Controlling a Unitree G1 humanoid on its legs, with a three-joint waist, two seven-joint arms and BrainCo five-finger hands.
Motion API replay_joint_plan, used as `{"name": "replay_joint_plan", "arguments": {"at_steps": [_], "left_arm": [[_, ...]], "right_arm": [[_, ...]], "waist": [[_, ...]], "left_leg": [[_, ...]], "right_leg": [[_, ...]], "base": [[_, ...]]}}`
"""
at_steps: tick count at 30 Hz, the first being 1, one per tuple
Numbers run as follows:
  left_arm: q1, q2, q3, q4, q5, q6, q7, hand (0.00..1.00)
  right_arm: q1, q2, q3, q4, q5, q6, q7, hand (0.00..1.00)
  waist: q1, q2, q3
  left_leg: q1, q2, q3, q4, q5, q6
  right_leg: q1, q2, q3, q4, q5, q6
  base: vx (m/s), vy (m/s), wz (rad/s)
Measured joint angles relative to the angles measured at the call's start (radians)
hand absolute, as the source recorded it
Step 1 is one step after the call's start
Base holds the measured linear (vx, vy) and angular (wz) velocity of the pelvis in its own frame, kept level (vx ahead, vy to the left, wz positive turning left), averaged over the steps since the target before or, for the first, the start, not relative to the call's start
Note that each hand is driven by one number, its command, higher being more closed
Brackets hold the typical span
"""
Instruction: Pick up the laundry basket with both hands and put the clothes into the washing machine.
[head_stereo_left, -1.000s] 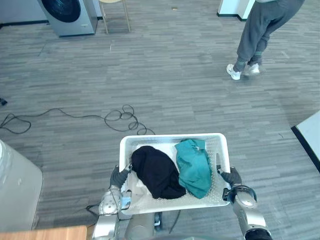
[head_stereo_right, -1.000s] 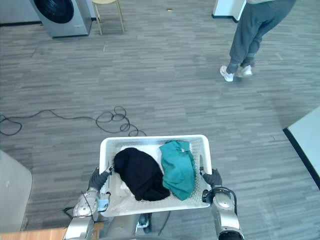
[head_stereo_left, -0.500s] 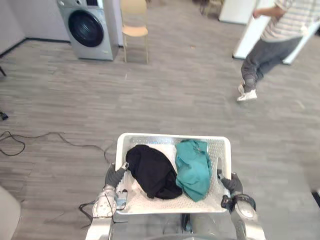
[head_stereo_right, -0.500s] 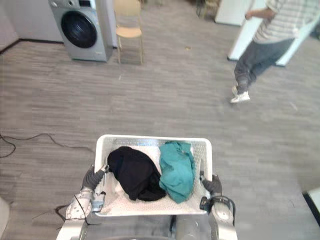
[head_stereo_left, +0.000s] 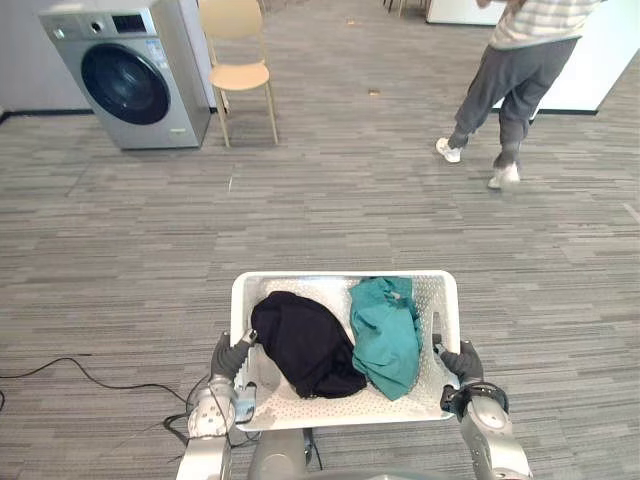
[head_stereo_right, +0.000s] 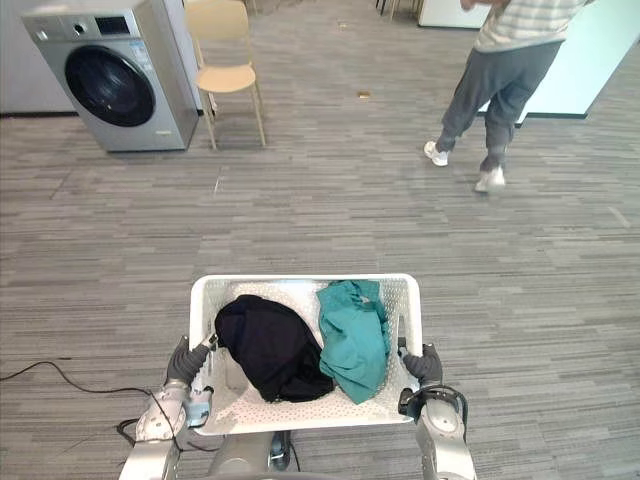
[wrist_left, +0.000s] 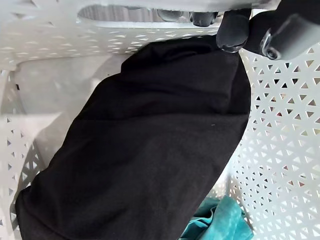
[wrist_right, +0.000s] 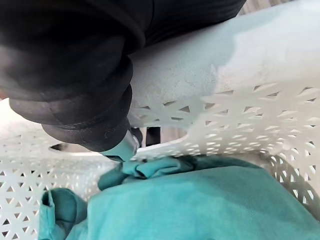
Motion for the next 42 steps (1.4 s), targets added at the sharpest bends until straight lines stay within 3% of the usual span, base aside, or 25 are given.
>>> {"name": "replay_joint_plan", "arguments": {"at_steps": [1,2,3,4,5,6,8,9,10,12,13,14,15,16,19,21,22,23,25,26,34,38,42], "left_arm": [[0.006,0.000,-0.002,0.000,0.000,0.000,0.002,1.00],[0.013,0.006,-0.010,0.000,0.000,0.000,0.002,1.00],[0.012,0.022,-0.025,0.000,0.000,0.001,0.002,1.00],[0.013,0.029,-0.036,0.000,0.000,0.003,0.003,1.00],[0.015,0.031,-0.049,0.000,0.000,0.008,0.004,1.00],[0.019,0.031,-0.048,-0.005,0.000,0.015,0.005,1.00],[0.030,0.032,-0.044,-0.017,0.000,0.020,0.005,1.00],[0.037,0.033,-0.044,-0.039,0.000,0.021,0.005,1.00],[0.036,0.034,-0.049,-0.054,0.000,0.020,0.005,1.00],[0.033,0.034,-0.049,-0.068,0.000,0.018,0.005,1.00],[0.034,0.034,-0.049,-0.070,0.000,0.016,0.005,1.00],[0.038,0.037,-0.047,-0.070,0.000,0.016,0.005,1.00],[0.039,0.039,-0.047,-0.065,0.000,0.017,0.005,1.00],[0.039,0.017,-0.053,-0.038,0.000,0.019,0.005,1.00],[0.037,-0.009,-0.060,-0.033,0.000,0.018,0.004,1.00],[0.034,-0.023,-0.059,-0.023,0.000,0.018,0.001,1.00],[0.033,-0.023,-0.060,-0.019,0.000,0.018,0.000,1.00],[0.031,-0.023,-0.063,-0.009,0.000,0.012,-0.001,1.00],[0.024,-0.027,-0.064,0.002,0.000,0.003,-0.003,1.00],[0.038,0.037,-0.097,0.100,-0.001,-0.014,0.002,1.00],[0.030,0.042,-0.097,0.161,-0.013,-0.023,0.003,1.00],[0.025,0.044,-0.099,0.214,-0.016,-0.023,0.003,1.00],[0.008,0.046,-0.107,0.214,-0.040,-0.023,0.003,1.00]], "right_arm": [[0.004,0.000,0.000,0.000,-0.001,0.002,0.000,1.00],[0.014,0.000,-0.001,0.004,-0.001,0.003,0.003,1.00],[0.011,0.003,-0.007,0.027,-0.001,-0.002,0.006,1.00],[0.010,0.006,-0.009,0.040,0.000,-0.003,0.008,1.00],[0.017,0.010,-0.018,0.044,0.000,-0.002,0.010,1.00],[0.027,0.013,-0.017,0.040,0.000,-0.003,0.012,1.00],[0.033,0.022,-0.017,0.038,-0.001,-0.003,0.015,1.00],[0.043,0.027,-0.017,0.021,-0.001,-0.004,0.015,1.00],[0.062,0.032,-0.022,-0.017,-0.001,-0.006,0.015,1.00],[0.073,0.033,-0.023,-0.042,-0.001,-0.015,0.014,1.00],[0.080,0.039,-0.025,-0.049,0.000,-0.018,0.013,1.00],[0.090,0.047,-0.020,-0.050,0.000,-0.018,0.009,1.00],[0.097,0.047,-0.013,-0.050,0.000,-0.019,0.009,1.00],[0.103,0.023,-0.018,-0.048,-0.002,-0.010,0.007,1.00],[0.107,-0.001,-0.025,-0.052,0.000,-0.013,0.007,1.00],[0.109,-0.010,-0.031,-0.055,0.001,-0.015,0.010,1.00],[0.111,-0.010,-0.031,-0.061,0.002,-0.015,0.011,1.00],[0.121,-0.005,-0.037,-0.066,0.002,-0.020,0.011,1.00],[0.122,0.001,-0.048,-0.065,0.003,-0.023,0.013,1.00],[0.159,0.031,-0.038,0.030,0.005,-0.024,0.009,1.00],[0.145,0.019,-0.048,0.097,0.014,-0.029,0.013,1.00],[0.128,0.000,-0.053,0.170,0.015,-0.032,0.030,1.00],[0.113,-0.001,-0.067,0.186,0.020,-0.047,0.035,1.00]], "waist": [[0.006,-0.010,-0.005],[0.010,-0.034,-0.019],[-0.002,-0.047,-0.018],[-0.014,-0.048,-0.019],[-0.019,-0.045,-0.019],[-0.010,-0.035,-0.015],[-0.008,-0.012,-0.013],[-0.010,0.002,-0.012],[-0.014,0.013,-0.021],[-0.019,0.006,-0.026],[-0.024,-0.010,-0.035],[-0.027,-0.036,-0.051],[-0.031,-0.050,-0.055],[-0.029,-0.009,-0.083],[-0.034,0.025,-0.098],[-0.034,0.029,-0.100],[-0.033,0.020,-0.096],[-0.030,0.016,-0.097],[-0.031,0.040,-0.114],[-0.011,-0.038,-0.145],[-0.016,-0.037,-0.147],[-0.057,-0.022,-0.141],[-0.070,-0.011,-0.142]], "left_leg": [[0.015,-0.007,0.017,0.009,-0.006,0.012],[0.058,-0.044,0.028,-0.013,-0.047,0.029],[0.106,-0.075,0.030,-0.037,-0.057,0.042],[0.129,-0.087,0.027,-0.048,-0.058,0.046],[0.177,-0.102,0.029,-0.069,-0.059,0.047],[0.248,-0.109,0.028,-0.118,-0.059,0.047],[0.339,-0.106,0.019,-0.185,-0.060,0.046],[0.403,-0.104,0.000,-0.237,-0.061,0.042],[0.450,-0.098,-0.016,-0.277,-0.065,0.016],[0.465,-0.097,-0.035,-0.278,-0.083,-0.015],[0.476,-0.101,-0.051,-0.258,-0.104,-0.051],[0.476,-0.108,-0.064,-0.235,-0.128,-0.089],[0.479,-0.115,-0.079,-0.222,-0.141,-0.107],[0.491,-0.069,-0.111,-0.217,-0.167,-0.112],[0.499,-0.046,-0.111,-0.231,-0.164,-0.117],[0.493,-0.050,-0.114,-0.198,-0.129,-0.166],[0.477,-0.047,-0.121,-0.180,-0.130,-0.168],[0.481,-0.044,-0.109,-0.225,-0.153,-0.144],[0.512,-0.039,-0.105,-0.346,-0.133,-0.129],[0.389,-0.049,-0.125,-0.329,-0.068,-0.140],[0.418,-0.049,-0.101,-0.382,-0.048,-0.143],[0.426,-0.031,-0.089,-0.389,-0.041,-0.149],[0.397,-0.020,-0.092,-0.378,-0.050,-0.155]], "right_leg": [[-0.024,-0.012,0.004,0.065,0.008,0.013],[-0.096,-0.037,0.025,0.239,0.059,0.088],[-0.168,-0.048,0.046,0.421,0.179,0.192],[-0.199,-0.046,0.059,0.510,0.229,0.206],[-0.267,-0.045,0.074,0.665,0.237,0.208],[-0.338,-0.045,0.049,0.775,0.232,0.205],[-0.400,-0.047,-0.011,0.818,0.194,0.174],[-0.441,-0.049,-0.067,0.784,0.134,0.122],[-0.467,-0.045,-0.130,0.625,0.075,0.070],[-0.467,-0.042,-0.161,0.447,0.059,0.059],[-0.475,-0.032,-0.160,0.281,0.079,0.027],[-0.461,-0.019,-0.152,0.128,0.206,-0.033],[-0.460,-0.020,-0.146,0.107,0.232,-0.018],[-0.415,0.010,-0.172,0.077,0.207,-0.013],[-0.388,0.042,-0.191,0.010,0.213,-0.022],[-0.344,0.041,-0.190,-0.056,0.228,-0.036],[-0.330,0.033,-0.185,-0.073,0.235,-0.034],[-0.316,0.026,-0.183,-0.096,0.242,-0.023],[-0.325,0.034,-0.185,-0.105,0.253,-0.006],[-0.251,-0.030,-0.164,-0.242,0.285,0.046],[-0.260,-0.030,-0.145,-0.248,0.289,0.040],[-0.270,-0.031,-0.153,-0.247,0.295,0.034],[-0.275,-0.031,-0.173,-0.246,0.296,0.036]], "base": [[0.58,0.307,-0.23],[0.66,0.297,0.06],[0.64,0.261,0.29],[0.51,0.164,0.46],[0.46,0.093,0.26],[0.45,0.085,0.06],[0.37,0.055,0.00],[0.43,0.001,0.26],[0.42,-0.028,0.35],[0.30,-0.073,0.41],[0.36,-0.148,0.53],[0.35,-0.171,0.54],[0.49,-0.238,0.46],[0.39,-0.197,0.30],[0.25,-0.105,0.05],[0.18,-0.048,-0.11],[0.13,0.009,-0.09],[0.08,0.043,-0.02],[0.06,0.081,-0.09],[0.02,0.051,-0.12],[0.00,-0.006,-0.09],[0.02,-0.016,-0.04],[-0.04,-0.014,0.04]]}}
